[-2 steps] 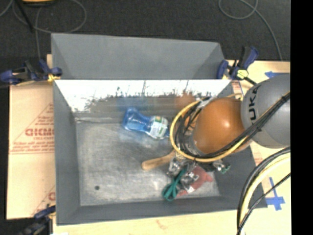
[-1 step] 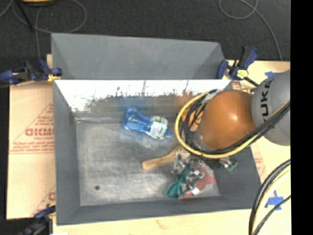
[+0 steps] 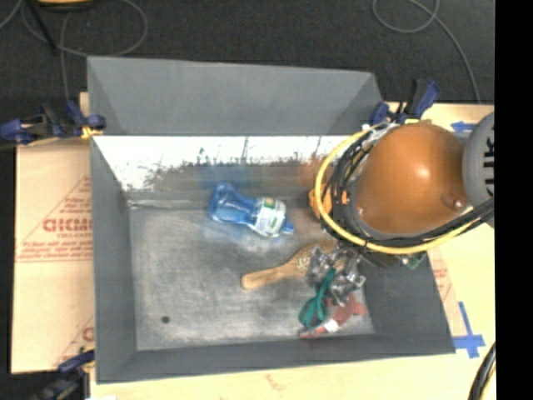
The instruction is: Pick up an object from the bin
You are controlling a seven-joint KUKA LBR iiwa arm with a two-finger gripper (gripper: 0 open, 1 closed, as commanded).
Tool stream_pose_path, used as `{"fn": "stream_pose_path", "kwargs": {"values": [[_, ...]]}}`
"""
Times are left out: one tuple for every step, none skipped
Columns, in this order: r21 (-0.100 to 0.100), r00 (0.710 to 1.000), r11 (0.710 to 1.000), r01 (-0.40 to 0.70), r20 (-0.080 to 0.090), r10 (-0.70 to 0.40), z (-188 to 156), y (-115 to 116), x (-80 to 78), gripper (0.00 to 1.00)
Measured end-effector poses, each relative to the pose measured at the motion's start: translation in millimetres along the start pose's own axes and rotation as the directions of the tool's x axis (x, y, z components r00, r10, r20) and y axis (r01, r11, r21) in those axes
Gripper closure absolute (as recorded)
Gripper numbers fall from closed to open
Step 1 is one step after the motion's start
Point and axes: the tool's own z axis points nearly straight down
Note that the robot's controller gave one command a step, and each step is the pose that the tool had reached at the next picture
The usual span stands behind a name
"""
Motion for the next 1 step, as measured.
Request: {"fn": "stream_pose_path", "kwargs": {"values": [[0.003,0.999,0.999,0.050,0.004,-0.050,-109.5,3.7,-3.4,1.00]]}}
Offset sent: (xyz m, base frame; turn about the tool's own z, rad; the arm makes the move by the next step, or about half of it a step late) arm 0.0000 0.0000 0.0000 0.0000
